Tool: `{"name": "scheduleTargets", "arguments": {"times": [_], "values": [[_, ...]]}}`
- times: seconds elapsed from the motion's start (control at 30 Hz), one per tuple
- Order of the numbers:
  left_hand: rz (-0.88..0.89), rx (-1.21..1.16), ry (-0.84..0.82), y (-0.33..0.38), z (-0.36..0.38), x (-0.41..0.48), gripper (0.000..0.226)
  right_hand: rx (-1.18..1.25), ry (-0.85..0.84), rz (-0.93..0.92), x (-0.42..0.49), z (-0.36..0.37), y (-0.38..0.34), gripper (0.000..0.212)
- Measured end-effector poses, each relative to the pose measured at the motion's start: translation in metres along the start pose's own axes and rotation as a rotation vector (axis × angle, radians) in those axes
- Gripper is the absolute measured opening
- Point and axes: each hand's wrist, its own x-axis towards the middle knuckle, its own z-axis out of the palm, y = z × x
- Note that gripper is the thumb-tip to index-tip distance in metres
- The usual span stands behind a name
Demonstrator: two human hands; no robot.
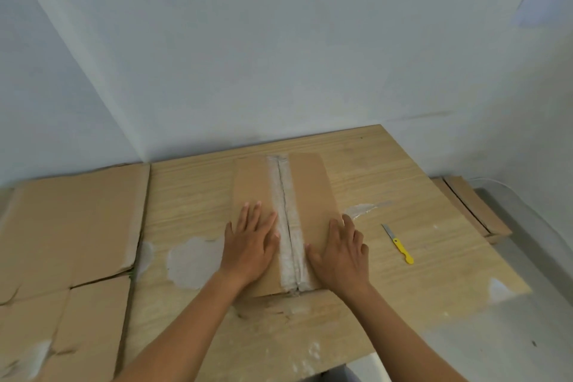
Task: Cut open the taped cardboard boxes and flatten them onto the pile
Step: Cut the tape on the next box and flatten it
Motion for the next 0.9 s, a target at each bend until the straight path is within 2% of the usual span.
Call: {"name": "scheduleTargets", "arguments": {"times": [0.2,0.47,0.53,0.7,0.8,0.9], "values": [[-0.044,0.006,0.035,0.0,0.006,-0.01,0.084,-0.072,-0.135,-0.029,0.025,0.01,-0.029,0.098],[-0.056,-0.017,0.047,0.002,0.006,-0.01,0.082,-0.094,-0.102,0.033,0.033,0.009,-0.044,0.081],[-0.052,-0.029,0.059,0.002,0.005,-0.011,0.081,-0.01,-0.091,0.022,0.037,0.004,-0.045,0.076],[-0.075,-0.013,0.036,0.007,0.0,-0.012,0.078,0.421,-0.095,-0.047,0.049,-0.022,-0.023,0.07],[-0.19,-0.08,0.043,0.024,-0.007,-0.002,0.059,0.47,-0.152,-0.058,0.05,-0.032,-0.015,0.07],[-0.3,-0.14,-0.012,0.041,-0.015,0.014,0.073,0.439,-0.191,-0.069,0.048,-0.034,-0.017,0.073]]}}
